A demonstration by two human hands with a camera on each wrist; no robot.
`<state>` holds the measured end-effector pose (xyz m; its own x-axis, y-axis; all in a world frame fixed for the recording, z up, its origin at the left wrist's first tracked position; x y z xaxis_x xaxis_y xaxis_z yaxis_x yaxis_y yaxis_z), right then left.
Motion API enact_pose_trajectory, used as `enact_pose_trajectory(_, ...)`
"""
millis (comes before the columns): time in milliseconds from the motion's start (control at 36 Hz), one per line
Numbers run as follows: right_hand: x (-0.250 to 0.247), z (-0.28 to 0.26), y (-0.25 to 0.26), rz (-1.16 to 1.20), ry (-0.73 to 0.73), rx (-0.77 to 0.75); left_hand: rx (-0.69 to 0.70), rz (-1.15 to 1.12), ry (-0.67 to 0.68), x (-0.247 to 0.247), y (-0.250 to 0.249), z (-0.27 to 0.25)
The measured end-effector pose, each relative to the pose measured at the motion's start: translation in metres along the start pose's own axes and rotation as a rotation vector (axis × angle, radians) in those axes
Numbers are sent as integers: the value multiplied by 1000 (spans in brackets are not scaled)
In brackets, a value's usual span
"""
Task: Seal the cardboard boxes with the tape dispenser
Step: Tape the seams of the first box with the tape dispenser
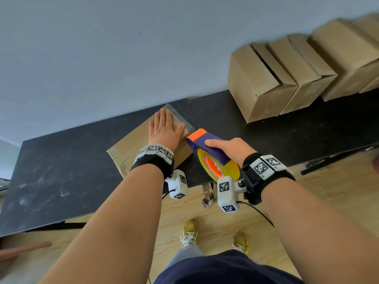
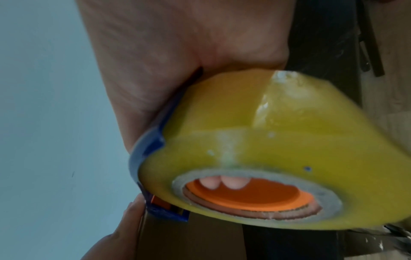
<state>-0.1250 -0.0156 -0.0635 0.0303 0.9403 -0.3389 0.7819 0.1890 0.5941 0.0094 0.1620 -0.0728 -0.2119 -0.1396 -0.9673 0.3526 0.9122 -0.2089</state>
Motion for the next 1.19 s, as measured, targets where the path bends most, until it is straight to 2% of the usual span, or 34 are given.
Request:
enact_pose_trajectory(194, -6, 4, 11, 15, 59, 17, -4, -1, 11, 0, 0, 1)
enact_pose_trajectory(306, -9, -5, 30, 5, 247, -18, -5, -4, 21, 1, 0, 1)
enact_pose_trajectory(361, -13, -10, 41, -41, 286, -47, -7, -4, 22, 0, 0, 1)
enact_pose_trajectory(500, -16, -10, 54, -230, 237, -122, -8, -1, 25, -1, -1, 0)
enact_pose_trajectory(667, -22, -2, 44, -205, -1, -34, -9, -10, 24, -1, -1, 1)
enact_pose_trajectory(778, -3, 1, 23, -557, -103, 16, -5, -9, 25, 0, -1, 1)
enact_pose_trajectory(917, 3, 17, -20, -408, -122, 108, -3, -16, 7, 1, 1, 1)
enact_pose_trajectory(1055, -13, 25, -4, -373, -237, 31, -6, -22, 3, 0, 0, 0)
enact_pose_trajectory(1194, -21, 34, 14, -360, -286, -23, -2, -20, -5, 0, -1, -2)
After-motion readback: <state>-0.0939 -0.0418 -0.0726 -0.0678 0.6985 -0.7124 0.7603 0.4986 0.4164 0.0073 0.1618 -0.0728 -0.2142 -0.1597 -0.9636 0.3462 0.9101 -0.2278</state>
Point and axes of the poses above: each hand's wrist, its own z-axis towards the middle knuckle, its own x-axis out of the palm, y = z × x, the point moved 4 cm from there along z, towards the middle knuckle, and after that the axes turned 6 degrees about x, right-handed, at the moved point
